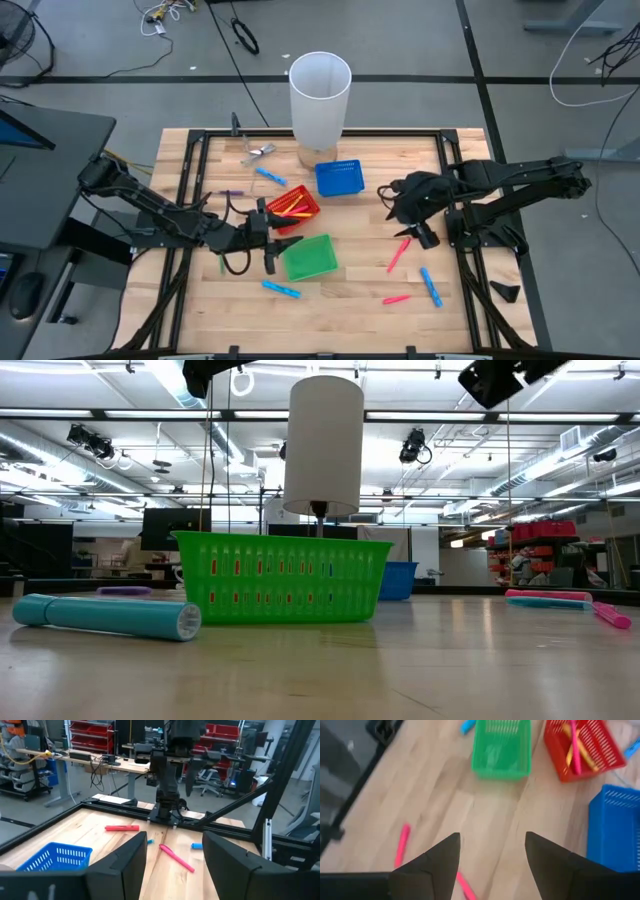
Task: Pick & Place Markers
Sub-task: Put the pink marker into the red bin
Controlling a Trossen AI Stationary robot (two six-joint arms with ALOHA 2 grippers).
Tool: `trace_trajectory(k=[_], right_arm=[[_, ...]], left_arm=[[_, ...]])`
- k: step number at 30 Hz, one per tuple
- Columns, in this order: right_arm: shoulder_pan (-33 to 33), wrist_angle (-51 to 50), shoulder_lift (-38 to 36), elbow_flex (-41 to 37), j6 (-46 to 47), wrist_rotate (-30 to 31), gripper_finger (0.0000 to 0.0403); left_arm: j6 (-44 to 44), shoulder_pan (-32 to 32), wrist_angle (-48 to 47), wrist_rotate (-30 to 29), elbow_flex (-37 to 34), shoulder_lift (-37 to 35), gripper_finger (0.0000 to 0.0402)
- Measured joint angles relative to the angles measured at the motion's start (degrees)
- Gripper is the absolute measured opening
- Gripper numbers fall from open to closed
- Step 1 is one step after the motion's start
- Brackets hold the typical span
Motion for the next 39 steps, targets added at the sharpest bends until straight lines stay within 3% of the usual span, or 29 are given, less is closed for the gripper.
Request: trace_trajectory(k=[18, 25, 33, 39], right_arm=[[0.0, -17.14, 0.42, -0.02, -13.75, 1.61, 0.0228], [1.48, -16.09, 1.7, -0.02, -13.68, 2.33, 0.0228], [5.47, -15.95, 8.52, -0.18, -14.56, 3.9, 0.0228], [6.58, -12.95, 10.14, -4.75, -14.03, 5.38, 0.0228]], left_arm=[[-0.55, 0.0, -0.14, -0.53, 0.0, 0.04, 0.0197], [-0.55, 0.0, -0.37, -0.52, 0.0, 0.09, 0.0197], [-0.57, 0.0, -0.27, -0.51, 0.0, 0.09, 0.0197], [-0.57, 0.0, -0.25, -0.22, 0.0, 0.09, 0.0197]])
